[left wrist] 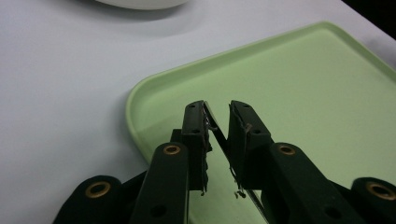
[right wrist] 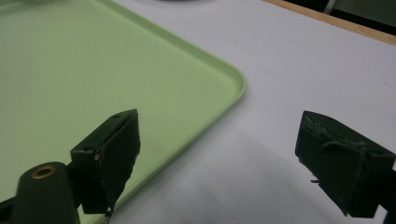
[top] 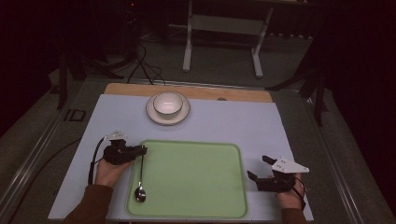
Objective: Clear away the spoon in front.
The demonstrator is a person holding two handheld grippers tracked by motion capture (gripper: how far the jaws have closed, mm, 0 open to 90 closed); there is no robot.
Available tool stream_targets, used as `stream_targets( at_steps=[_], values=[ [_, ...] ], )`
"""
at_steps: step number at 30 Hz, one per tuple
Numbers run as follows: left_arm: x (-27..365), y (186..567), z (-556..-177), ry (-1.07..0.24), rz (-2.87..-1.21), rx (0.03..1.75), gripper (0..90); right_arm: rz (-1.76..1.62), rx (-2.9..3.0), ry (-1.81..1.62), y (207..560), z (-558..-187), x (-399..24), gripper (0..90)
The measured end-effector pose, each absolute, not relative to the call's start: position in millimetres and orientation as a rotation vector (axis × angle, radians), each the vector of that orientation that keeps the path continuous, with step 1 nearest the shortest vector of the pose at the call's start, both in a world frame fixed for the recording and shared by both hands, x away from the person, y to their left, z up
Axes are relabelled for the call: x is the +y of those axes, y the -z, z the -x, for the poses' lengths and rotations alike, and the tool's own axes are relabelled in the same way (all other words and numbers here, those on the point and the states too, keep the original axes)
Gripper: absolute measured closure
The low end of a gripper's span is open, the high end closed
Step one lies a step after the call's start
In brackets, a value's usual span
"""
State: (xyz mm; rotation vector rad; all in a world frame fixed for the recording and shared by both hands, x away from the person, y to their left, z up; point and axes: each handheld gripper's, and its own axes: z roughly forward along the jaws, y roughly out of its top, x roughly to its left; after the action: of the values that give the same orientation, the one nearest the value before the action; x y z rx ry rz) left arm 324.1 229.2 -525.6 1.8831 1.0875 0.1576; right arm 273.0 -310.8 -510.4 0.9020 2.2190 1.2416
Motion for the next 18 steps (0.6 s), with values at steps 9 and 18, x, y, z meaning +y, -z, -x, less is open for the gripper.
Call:
stream_targets(
  at_steps=[9, 18],
  values=[
    [225.5, 529.4, -325.5, -0.170, -1.914, 1.092, 74.0, -0.904, 2.220, -1.242, 510.4, -273.1, -310.9, 13.7],
    [223.6, 533.4, -327.7, -0.196, -1.958, 1.110, 64.7, -0.901, 2.222, -1.240, 510.3, -273.1, -310.8, 13.8]
  ],
)
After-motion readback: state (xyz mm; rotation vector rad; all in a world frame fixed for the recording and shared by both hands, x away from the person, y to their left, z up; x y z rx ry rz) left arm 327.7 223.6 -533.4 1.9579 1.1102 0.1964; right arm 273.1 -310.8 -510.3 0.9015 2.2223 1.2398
